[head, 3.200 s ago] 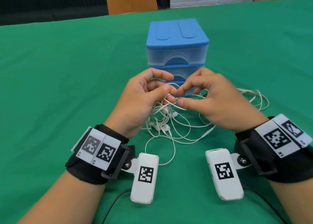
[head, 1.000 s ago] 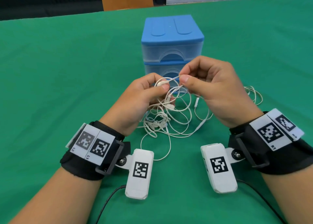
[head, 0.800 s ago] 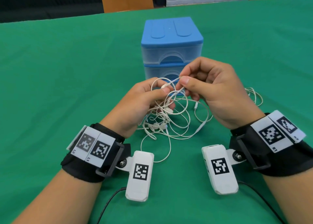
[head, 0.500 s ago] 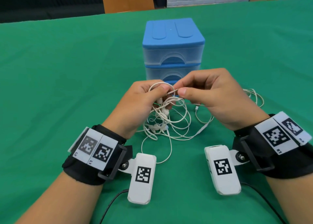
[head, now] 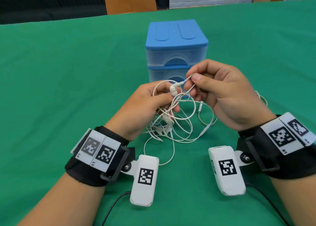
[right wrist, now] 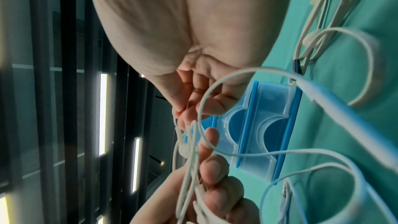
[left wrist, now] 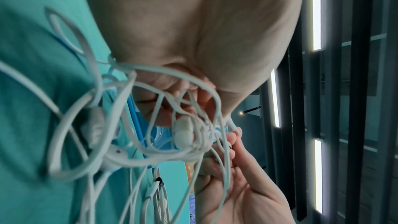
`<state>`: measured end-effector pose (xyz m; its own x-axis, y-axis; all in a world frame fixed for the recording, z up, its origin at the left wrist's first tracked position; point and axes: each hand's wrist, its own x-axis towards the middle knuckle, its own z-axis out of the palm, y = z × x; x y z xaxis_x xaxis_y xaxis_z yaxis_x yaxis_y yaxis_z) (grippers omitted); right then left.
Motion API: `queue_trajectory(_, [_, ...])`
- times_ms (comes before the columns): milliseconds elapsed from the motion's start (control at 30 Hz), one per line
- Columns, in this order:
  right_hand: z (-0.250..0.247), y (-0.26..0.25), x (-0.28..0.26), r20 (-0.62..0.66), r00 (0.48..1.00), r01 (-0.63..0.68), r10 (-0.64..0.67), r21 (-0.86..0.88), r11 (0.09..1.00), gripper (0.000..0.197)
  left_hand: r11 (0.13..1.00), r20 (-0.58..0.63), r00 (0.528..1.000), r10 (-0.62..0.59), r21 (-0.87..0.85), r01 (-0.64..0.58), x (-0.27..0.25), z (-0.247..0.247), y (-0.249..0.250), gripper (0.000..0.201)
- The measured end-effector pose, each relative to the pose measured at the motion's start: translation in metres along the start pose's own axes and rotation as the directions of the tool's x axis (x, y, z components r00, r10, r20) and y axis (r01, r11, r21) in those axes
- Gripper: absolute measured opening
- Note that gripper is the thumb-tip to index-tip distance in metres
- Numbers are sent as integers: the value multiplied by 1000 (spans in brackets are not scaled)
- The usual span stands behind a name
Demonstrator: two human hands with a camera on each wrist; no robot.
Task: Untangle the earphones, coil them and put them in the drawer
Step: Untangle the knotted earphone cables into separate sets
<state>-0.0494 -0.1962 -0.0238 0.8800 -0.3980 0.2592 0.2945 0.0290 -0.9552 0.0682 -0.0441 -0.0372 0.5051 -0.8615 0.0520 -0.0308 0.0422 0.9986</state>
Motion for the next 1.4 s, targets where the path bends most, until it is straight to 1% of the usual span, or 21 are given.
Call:
queue_trajectory(67, [0, -1, 1, -14, 1000, -25, 27, 90, 996, 15, 998, 13, 999, 32, -47, -31, 0, -2, 1, 10])
queue_trajectory(167, [-1, -4, 2, -33, 999, -33, 40, 185, 982, 23, 994, 47, 995, 86, -69, -83, -2, -2, 2, 11])
queue_trajectory(267, [-4, -4, 4, -41, 999, -26, 35, 202, 979, 29, 991, 61, 992, 115, -77, -110, -3, -2, 2, 13])
queue_trajectory(333, [-4, -3, 3, -22, 1000, -10, 15, 199, 980, 30, 991, 39, 991, 127, -44, -125, -2, -2, 1, 9])
queue_trajectory(433, [-6, -4, 1, 24, 999, 18, -22, 144, 989, 29, 992, -40, 991, 125, 42, -123, 0, -2, -1, 2])
queue_trajectory(500, [-9, -5, -2, 59, 997, 37, -43, 93, 995, 24, 991, -99, 988, 122, 63, -116, 1, -3, -2, 3])
queue_trajectory(567, [-11, -7, -4, 104, 993, 42, -51, 90, 995, 21, 991, -138, 982, 127, 66, -119, 1, -4, -1, 4])
queue_trajectory(633, [-11, -8, -4, 137, 990, 25, -40, 109, 994, 24, 988, -164, 976, 143, 80, -131, 1, -4, 0, 5])
queue_trajectory(700, [-10, -5, -2, 113, 993, 5, -14, 79, 997, 26, 986, -183, 971, 153, 96, -137, 1, -3, 0, 5])
queue_trajectory(800, [-6, 2, 1, 22, 1000, 10, -8, -112, 994, 19, 980, -187, 968, 167, 140, -142, 2, -5, -2, 4])
queue_trajectory(900, [-2, 7, 0, 52, 999, 6, 7, -240, 971, 17, 968, -162, 965, 206, 180, -177, 2, -4, -2, 5])
queue_trajectory(967, [-1, 8, 0, 71, 997, 12, 6, -256, 967, 19, 964, -149, 964, 221, 186, -192, 2, -4, -2, 4])
queue_trajectory(1033, [-1, 9, 0, 65, 998, 17, -1, -245, 969, 18, 962, -147, 963, 225, 192, -195, 2, -4, -2, 5])
queue_trajectory(1167, [-1, 7, 0, 58, 998, 11, 2, -219, 976, 13, 952, -159, 952, 261, 207, -226, 0, -3, 0, 7])
queue_trajectory(1267, [0, 8, 1, 53, 999, 15, -3, -230, 973, 11, 945, -171, 945, 278, 227, -237, 1, -3, 1, 7])
queue_trajectory(1400, [0, 11, 1, 71, 997, 17, 3, -267, 964, 11, 911, -232, 922, 310, 349, -219, 3, -7, -5, 5])
